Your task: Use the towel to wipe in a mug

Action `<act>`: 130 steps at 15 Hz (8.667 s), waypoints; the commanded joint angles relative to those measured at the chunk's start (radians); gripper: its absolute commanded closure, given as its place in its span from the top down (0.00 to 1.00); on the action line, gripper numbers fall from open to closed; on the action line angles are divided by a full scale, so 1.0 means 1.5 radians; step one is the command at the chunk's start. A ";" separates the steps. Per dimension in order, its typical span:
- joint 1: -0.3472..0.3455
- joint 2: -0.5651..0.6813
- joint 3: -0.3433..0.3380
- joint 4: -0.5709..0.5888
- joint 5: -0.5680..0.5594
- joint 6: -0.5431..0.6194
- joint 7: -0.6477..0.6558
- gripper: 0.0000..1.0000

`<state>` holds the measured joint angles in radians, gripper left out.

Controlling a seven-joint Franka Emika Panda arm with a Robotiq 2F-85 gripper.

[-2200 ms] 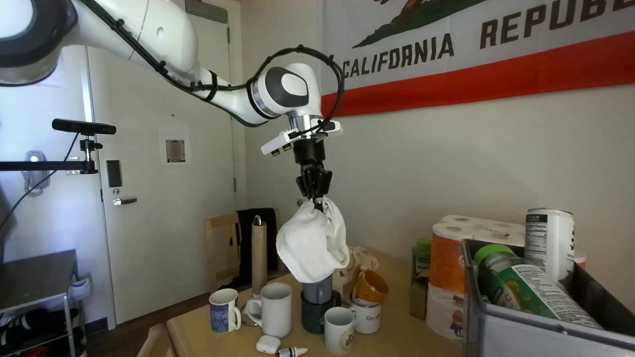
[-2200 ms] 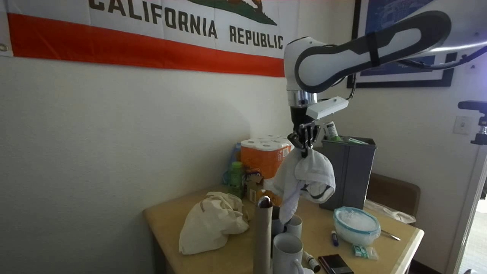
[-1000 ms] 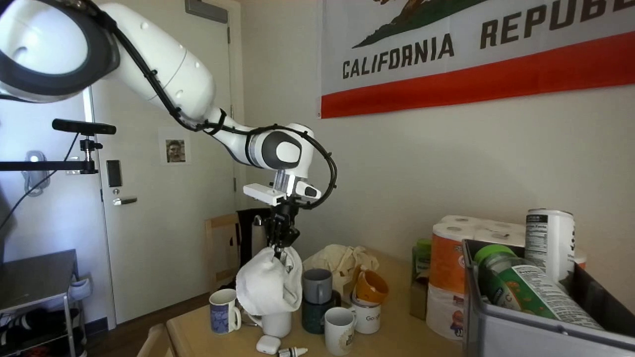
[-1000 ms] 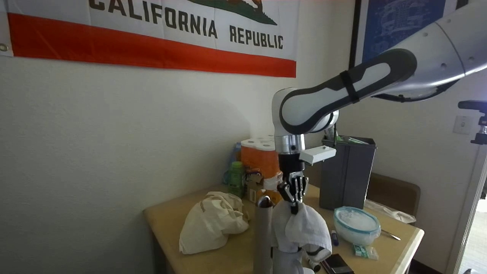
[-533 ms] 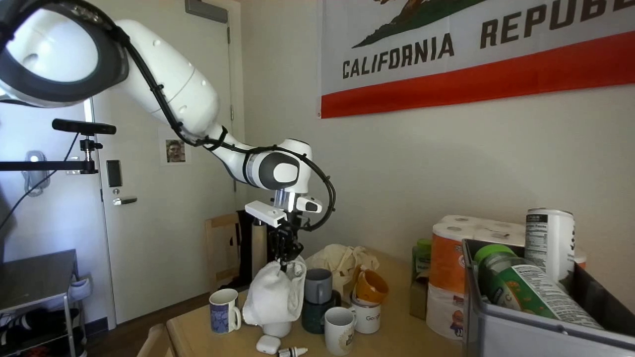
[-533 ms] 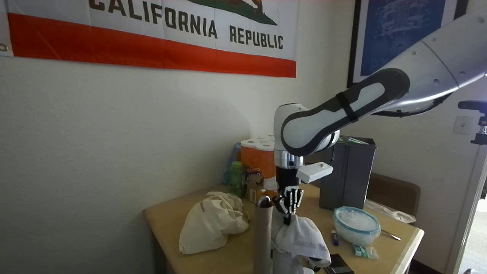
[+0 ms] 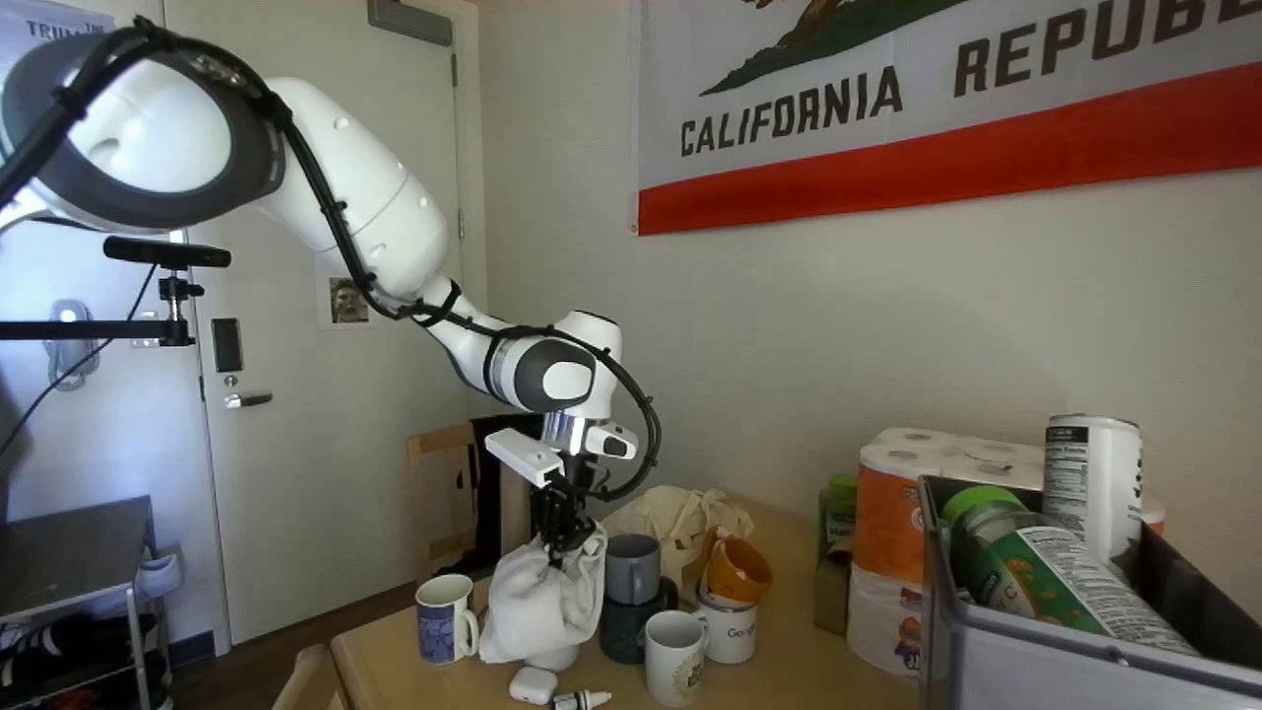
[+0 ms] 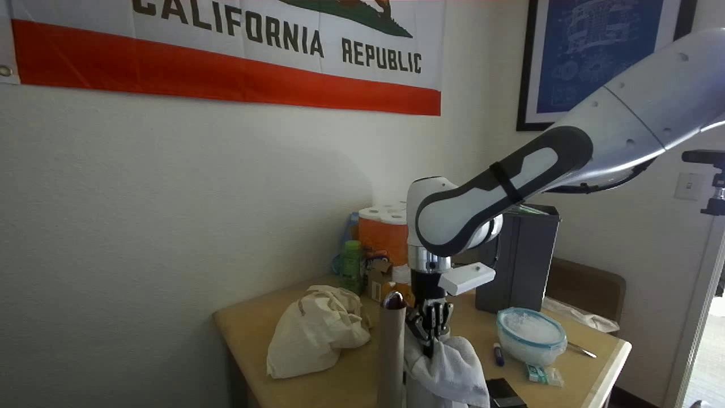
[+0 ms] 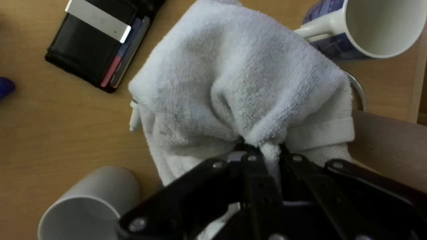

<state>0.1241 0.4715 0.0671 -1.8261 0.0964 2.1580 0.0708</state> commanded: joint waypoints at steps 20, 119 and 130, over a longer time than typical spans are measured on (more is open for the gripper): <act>0.027 0.031 -0.015 -0.017 -0.013 0.043 0.099 0.03; -0.003 0.173 -0.243 0.237 -0.308 0.163 0.581 0.82; 0.018 0.004 -0.159 0.224 -0.288 -0.016 0.400 1.00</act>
<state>0.1683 0.5689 -0.2187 -1.4503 -0.3641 2.2189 0.7780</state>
